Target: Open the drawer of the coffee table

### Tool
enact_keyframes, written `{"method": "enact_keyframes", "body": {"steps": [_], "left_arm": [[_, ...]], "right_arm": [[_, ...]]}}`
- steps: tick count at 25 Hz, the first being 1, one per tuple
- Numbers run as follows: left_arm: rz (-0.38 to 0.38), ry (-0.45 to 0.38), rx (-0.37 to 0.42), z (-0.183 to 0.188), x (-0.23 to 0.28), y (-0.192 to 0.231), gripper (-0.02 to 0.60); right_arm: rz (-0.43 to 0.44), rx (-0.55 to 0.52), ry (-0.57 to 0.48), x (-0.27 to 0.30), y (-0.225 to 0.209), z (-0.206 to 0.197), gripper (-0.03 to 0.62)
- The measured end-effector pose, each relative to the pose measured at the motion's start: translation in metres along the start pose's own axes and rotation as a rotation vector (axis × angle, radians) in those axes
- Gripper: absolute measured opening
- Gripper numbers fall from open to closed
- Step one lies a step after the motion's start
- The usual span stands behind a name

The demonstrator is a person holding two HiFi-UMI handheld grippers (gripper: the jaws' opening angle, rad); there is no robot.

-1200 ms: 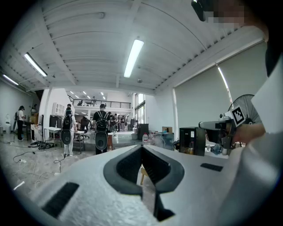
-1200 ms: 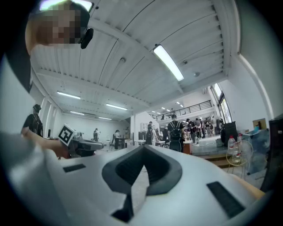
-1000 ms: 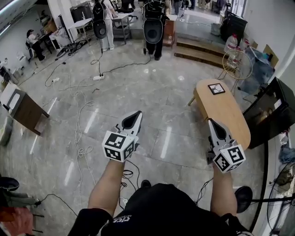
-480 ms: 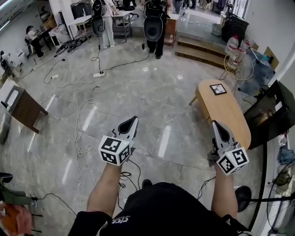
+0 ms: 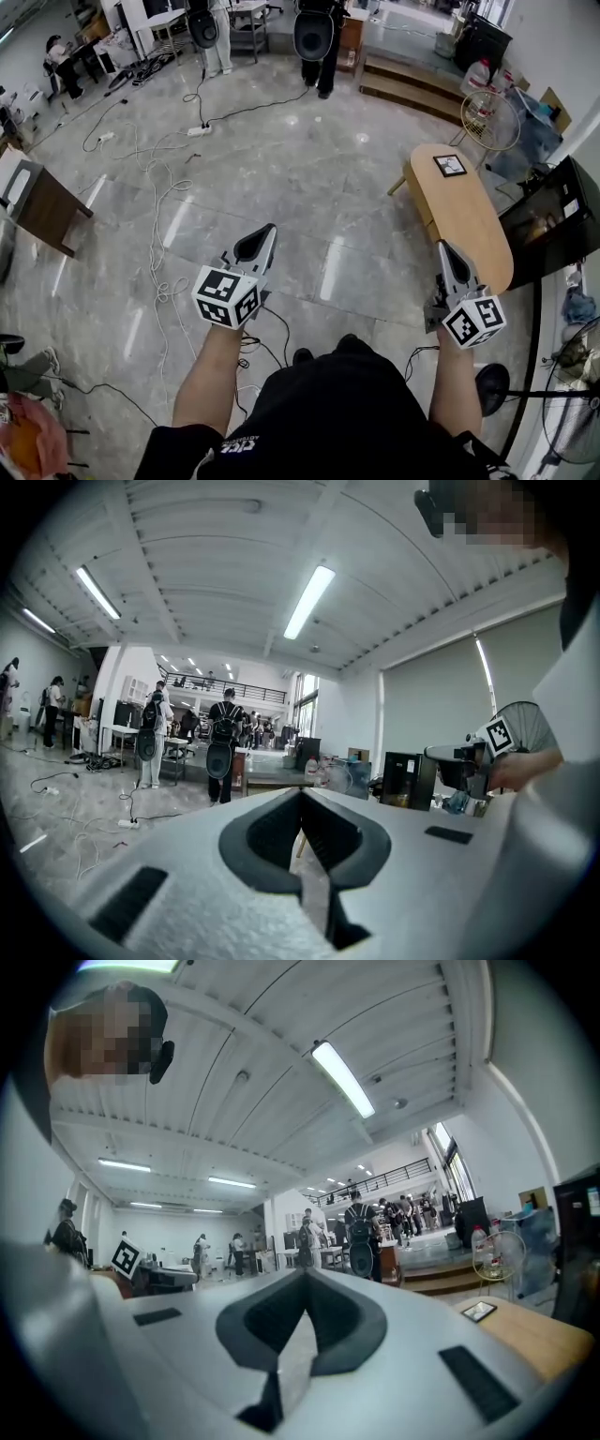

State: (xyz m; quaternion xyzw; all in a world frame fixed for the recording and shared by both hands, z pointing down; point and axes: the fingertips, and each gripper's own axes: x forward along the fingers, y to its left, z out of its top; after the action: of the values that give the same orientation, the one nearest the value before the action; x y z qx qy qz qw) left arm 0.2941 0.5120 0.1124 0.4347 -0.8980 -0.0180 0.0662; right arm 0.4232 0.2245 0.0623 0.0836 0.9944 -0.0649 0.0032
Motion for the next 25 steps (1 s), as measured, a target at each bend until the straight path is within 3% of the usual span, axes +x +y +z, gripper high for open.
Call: {"method": "enact_keyframes", "body": {"steps": [10,18,25], "left_arm": [[-0.007,0.046,-0.021,-0.015,0.056,0.022,0.000],[-0.038,0.104,-0.011,-0.014,0.154,0.041,0.000],[-0.088,0.153,0.033,-0.003,0.246,0.036,0.000]], "right_arm": [[0.006,0.040,0.024,0.053,-0.040,-0.011,0.005],[0.042,0.092,0.021,0.131,-0.093,-0.019,0.005],[0.000,0.151,0.057,0.171,-0.169,-0.038,0.005]]}}
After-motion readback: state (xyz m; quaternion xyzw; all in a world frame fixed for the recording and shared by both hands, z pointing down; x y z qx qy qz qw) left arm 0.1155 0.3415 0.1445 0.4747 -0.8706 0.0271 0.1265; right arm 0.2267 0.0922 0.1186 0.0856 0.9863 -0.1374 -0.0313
